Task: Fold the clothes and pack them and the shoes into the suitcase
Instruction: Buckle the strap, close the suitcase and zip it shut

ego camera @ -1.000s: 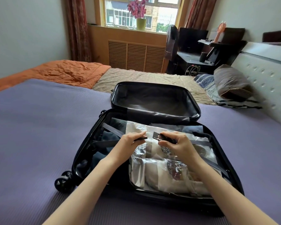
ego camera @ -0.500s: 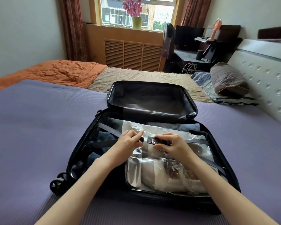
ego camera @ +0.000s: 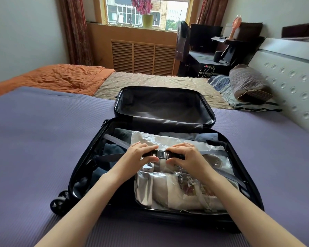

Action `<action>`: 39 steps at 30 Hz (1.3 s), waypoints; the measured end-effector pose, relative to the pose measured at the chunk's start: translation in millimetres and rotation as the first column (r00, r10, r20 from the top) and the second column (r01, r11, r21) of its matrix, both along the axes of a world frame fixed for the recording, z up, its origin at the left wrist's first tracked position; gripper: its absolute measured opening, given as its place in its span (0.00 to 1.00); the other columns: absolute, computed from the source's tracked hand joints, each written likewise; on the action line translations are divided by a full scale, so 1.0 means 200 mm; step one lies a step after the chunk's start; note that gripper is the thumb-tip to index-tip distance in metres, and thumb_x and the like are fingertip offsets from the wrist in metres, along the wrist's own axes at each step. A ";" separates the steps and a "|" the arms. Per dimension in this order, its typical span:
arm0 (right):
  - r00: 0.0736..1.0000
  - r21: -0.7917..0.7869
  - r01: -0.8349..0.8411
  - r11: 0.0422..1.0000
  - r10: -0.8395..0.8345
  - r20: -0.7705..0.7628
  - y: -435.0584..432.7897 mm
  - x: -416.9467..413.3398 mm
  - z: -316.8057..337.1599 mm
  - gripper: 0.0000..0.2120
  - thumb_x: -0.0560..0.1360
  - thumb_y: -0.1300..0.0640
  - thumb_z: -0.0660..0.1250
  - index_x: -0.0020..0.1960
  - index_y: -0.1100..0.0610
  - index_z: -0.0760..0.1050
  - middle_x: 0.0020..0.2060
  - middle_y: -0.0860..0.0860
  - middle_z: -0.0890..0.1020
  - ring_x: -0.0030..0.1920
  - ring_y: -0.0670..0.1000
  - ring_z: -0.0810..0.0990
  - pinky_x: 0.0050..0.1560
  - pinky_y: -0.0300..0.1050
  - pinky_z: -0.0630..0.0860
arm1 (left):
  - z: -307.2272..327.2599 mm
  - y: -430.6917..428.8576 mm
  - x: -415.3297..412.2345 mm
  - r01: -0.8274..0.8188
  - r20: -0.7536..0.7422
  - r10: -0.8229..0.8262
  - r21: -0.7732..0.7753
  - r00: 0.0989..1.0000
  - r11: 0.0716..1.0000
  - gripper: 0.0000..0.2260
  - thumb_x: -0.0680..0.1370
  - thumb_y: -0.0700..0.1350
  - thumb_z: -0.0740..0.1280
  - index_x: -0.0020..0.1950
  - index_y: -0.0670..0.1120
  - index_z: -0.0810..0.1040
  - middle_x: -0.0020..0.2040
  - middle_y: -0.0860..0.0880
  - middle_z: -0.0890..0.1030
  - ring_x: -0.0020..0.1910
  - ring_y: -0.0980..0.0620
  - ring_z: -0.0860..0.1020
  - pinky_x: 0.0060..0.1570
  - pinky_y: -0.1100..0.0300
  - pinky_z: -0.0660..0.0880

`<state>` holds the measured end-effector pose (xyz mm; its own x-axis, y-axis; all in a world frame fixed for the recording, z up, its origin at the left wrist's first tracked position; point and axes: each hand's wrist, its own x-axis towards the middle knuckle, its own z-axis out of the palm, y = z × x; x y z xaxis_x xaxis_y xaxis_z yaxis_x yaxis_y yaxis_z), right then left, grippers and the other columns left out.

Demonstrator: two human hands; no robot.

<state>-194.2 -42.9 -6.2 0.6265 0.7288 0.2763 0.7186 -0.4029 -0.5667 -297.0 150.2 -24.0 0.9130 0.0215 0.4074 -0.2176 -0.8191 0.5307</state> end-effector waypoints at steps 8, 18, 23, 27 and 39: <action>0.983 -0.032 -0.037 0.999 0.042 0.177 0.00 0.01 0.00 0.20 0.70 0.49 0.73 0.60 0.53 0.79 0.52 0.46 0.83 0.58 0.42 0.74 0.72 0.46 0.57 | 0.00 0.00 0.00 0.012 0.023 -0.013 0.025 1.000 1.000 0.32 0.72 0.65 0.58 0.66 0.44 0.75 0.46 0.51 0.78 0.48 0.52 0.75 0.53 0.66 0.67; 0.980 -0.064 -0.027 0.998 0.039 0.197 0.00 -0.01 0.01 0.20 0.71 0.50 0.72 0.62 0.54 0.78 0.53 0.49 0.82 0.59 0.45 0.72 0.72 0.42 0.56 | -0.02 -0.01 0.00 0.033 0.048 -0.033 -0.002 0.998 0.999 0.31 0.72 0.65 0.58 0.66 0.46 0.74 0.44 0.50 0.78 0.46 0.53 0.74 0.52 0.65 0.68; 0.961 -0.085 -0.045 0.995 0.067 0.268 0.03 -0.02 0.02 0.20 0.71 0.49 0.72 0.62 0.53 0.78 0.55 0.51 0.81 0.62 0.47 0.74 0.71 0.37 0.46 | -0.05 -0.03 0.02 0.020 0.083 -0.020 -0.003 0.996 1.000 0.32 0.72 0.65 0.58 0.66 0.45 0.75 0.44 0.51 0.78 0.47 0.59 0.71 0.56 0.62 0.67; 0.962 -0.040 -0.059 0.997 0.067 0.265 0.05 -0.03 0.00 0.20 0.71 0.50 0.72 0.61 0.54 0.79 0.55 0.51 0.82 0.61 0.48 0.75 0.72 0.39 0.48 | -0.04 -0.03 0.04 0.021 0.094 -0.027 0.064 0.995 0.998 0.30 0.72 0.63 0.58 0.66 0.45 0.75 0.45 0.51 0.80 0.46 0.64 0.68 0.60 0.59 0.65; 0.982 -0.061 0.090 0.994 -0.079 0.170 0.03 0.04 -0.04 0.21 0.71 0.48 0.72 0.63 0.51 0.77 0.62 0.45 0.78 0.67 0.47 0.66 0.70 0.45 0.55 | 0.02 0.11 -0.02 -0.179 0.048 0.180 -0.023 0.983 0.984 0.27 0.69 0.64 0.66 0.63 0.50 0.77 0.55 0.54 0.79 0.57 0.56 0.74 0.65 0.57 0.66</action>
